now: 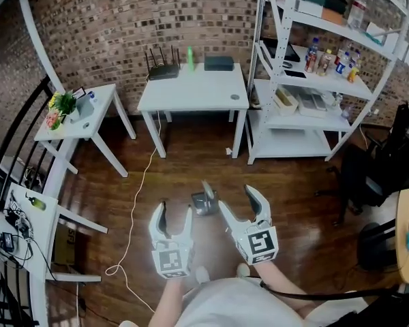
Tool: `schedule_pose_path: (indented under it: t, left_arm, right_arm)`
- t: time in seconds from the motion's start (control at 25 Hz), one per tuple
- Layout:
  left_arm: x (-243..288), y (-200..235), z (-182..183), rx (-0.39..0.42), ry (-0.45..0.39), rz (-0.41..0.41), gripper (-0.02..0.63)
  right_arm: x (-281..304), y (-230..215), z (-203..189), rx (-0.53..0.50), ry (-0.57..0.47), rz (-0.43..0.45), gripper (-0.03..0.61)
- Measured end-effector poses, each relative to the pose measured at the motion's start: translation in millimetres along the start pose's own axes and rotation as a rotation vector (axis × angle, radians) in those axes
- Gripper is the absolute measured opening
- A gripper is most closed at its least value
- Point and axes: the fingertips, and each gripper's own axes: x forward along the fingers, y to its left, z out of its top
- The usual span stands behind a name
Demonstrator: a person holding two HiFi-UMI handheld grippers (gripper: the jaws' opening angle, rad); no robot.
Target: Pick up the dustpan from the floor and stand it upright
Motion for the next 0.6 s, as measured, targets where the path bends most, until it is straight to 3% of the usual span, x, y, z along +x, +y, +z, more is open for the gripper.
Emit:
schedule_pose_path:
  t: [0.2, 0.6]
  left_arm:
    - [7.2, -42.6, 9.2, 0.041, -0.009, 0.006, 0.302]
    - [12.5, -64.2, 13.9, 0.027, 0.001, 0.042, 0.293]
  right_arm:
    - [-11.9, -26.2, -8.9, 0.059, -0.012, 0.009, 0.285]
    - [-17.7, -50.8, -16.1, 0.091, -0.013, 0.027, 0.285]
